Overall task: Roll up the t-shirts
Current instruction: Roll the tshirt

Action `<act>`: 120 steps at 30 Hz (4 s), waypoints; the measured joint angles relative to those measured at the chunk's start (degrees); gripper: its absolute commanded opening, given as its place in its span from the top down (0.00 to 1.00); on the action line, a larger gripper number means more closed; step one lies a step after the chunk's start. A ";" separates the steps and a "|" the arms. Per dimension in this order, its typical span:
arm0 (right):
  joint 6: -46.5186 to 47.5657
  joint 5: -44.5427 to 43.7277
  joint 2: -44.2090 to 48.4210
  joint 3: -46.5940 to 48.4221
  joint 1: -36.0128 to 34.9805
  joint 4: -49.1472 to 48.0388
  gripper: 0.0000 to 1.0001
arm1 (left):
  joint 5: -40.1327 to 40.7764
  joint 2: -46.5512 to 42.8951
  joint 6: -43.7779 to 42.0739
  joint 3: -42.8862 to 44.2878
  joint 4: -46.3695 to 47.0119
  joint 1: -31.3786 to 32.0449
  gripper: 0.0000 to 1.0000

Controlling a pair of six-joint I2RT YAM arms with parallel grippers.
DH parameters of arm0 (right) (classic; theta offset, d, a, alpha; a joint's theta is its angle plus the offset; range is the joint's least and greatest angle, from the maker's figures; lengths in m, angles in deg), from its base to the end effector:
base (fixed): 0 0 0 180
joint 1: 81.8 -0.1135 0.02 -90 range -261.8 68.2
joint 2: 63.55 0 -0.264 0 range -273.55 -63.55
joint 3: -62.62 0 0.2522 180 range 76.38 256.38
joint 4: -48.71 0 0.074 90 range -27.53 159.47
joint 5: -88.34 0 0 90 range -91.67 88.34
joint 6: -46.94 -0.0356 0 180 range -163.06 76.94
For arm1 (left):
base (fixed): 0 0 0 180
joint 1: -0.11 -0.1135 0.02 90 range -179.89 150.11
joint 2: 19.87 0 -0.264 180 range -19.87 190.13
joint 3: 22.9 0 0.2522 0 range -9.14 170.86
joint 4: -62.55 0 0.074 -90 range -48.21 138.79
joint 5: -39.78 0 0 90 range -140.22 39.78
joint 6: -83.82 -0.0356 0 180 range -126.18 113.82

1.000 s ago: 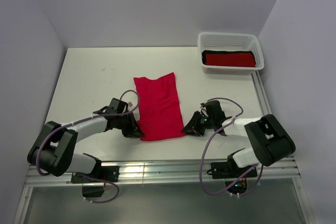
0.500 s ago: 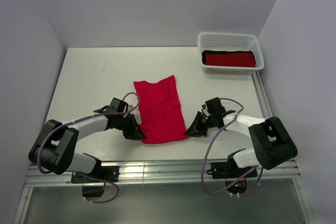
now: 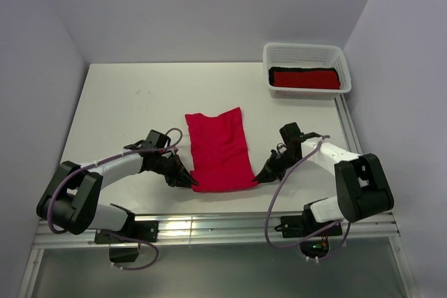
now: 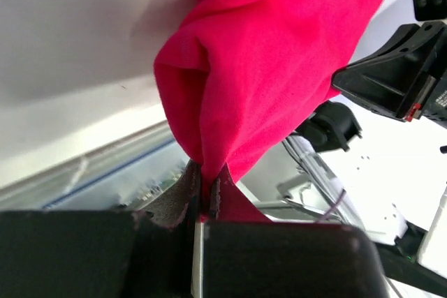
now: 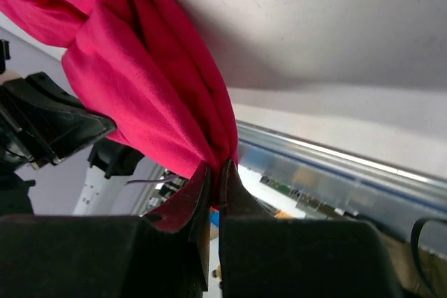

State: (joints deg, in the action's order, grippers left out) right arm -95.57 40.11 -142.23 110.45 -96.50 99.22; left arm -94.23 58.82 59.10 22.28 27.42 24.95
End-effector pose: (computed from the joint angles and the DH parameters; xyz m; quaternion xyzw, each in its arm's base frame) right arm 0.1872 0.0736 0.1436 -0.2764 -0.8901 -0.3350 0.1381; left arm 0.1845 -0.1127 0.1404 0.2497 -0.8789 0.3817 0.1393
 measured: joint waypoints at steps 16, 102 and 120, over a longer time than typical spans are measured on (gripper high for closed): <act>-3.89 -0.85 -11.50 16.09 6.03 19.58 1.00 | -4.70 0.22 17.97 1.46 7.37 -1.60 1.00; -9.64 -7.78 -8.70 10.69 -4.13 -31.63 1.00 | 4.61 20.20 -12.17 28.74 6.95 1.01 0.99; -10.03 -11.28 -22.73 12.76 -4.66 -43.67 1.00 | 5.77 29.07 -7.54 21.16 24.59 -5.57 0.99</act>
State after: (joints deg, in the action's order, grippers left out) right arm -105.60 28.84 -164.96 123.21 -101.16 55.55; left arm -88.46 87.89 51.55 43.44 52.01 19.38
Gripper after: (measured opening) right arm 0.007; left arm 0.012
